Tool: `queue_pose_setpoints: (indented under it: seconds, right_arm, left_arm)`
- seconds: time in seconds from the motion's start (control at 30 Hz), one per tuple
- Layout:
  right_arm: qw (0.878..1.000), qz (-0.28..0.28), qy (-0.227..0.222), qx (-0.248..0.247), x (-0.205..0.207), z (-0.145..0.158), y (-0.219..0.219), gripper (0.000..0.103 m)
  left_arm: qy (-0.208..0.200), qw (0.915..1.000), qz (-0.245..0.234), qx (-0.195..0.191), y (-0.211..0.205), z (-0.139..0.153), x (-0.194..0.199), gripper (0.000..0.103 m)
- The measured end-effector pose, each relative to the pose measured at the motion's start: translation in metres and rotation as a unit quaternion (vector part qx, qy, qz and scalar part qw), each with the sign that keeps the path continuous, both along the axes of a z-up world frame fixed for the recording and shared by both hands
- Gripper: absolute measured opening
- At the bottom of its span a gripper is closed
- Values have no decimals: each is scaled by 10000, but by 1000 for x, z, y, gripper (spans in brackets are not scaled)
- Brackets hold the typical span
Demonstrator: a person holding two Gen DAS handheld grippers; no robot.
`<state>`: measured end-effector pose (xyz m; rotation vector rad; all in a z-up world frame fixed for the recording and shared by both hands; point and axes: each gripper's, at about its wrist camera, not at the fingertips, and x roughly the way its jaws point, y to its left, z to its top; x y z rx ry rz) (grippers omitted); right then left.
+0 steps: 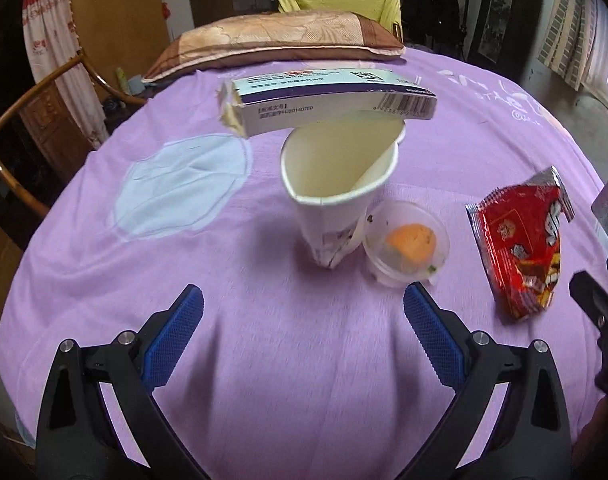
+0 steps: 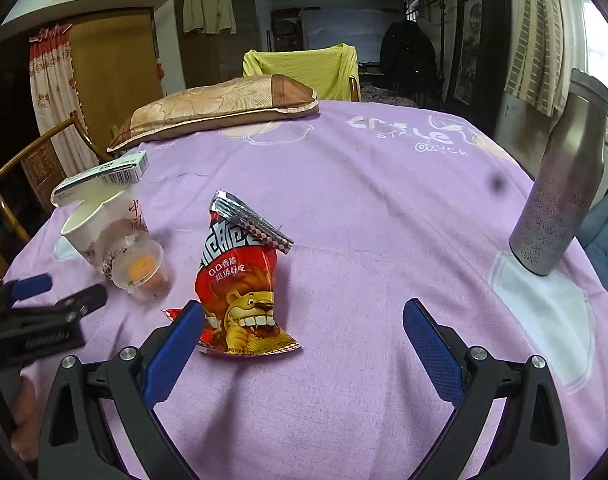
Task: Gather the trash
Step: 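Grasp the white paper cup with the left tool while the right tool grasps the red snack bag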
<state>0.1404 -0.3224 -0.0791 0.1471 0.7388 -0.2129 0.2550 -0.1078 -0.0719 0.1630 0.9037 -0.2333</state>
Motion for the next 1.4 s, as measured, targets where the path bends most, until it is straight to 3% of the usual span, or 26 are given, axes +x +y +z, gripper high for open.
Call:
queue_pose_setpoints:
  seconds: [0.2, 0.53, 0.8, 0.9, 1.0, 1.1, 1.27, 1.4]
  right_arm:
    - [9998, 11, 184, 126, 3, -1, 4, 98]
    - [9992, -8, 335, 226, 4, -5, 3, 98]
    - [9992, 12, 355, 205, 5, -4, 4, 98]
    - [9990, 0, 375, 238, 5, -4, 3, 98]
    - [9988, -30, 397, 277, 6, -5, 1, 98]
    - [9986, -36, 426, 308, 8, -6, 0, 98]
    - [9986, 37, 472, 254, 10, -6, 4, 98]
    - [9983, 21, 484, 311, 9, -7, 2, 98]
  left_arm:
    - [265, 9988, -127, -389, 5, 0, 27, 97]
    - [43, 9980, 242, -588, 36, 11, 40, 97]
    - [-412, 9952, -432, -782, 20, 33, 33, 97]
    - [-221, 9964, -391, -721, 13, 25, 54, 97]
    - [200, 9920, -170, -1236, 27, 14, 78, 97]
    - [431, 9877, 20, -1501, 36, 7, 89, 97]
    - [432, 9892, 198, -1384, 33, 2, 103, 97]
    - [377, 9958, 328, -773, 20, -8, 110, 97]
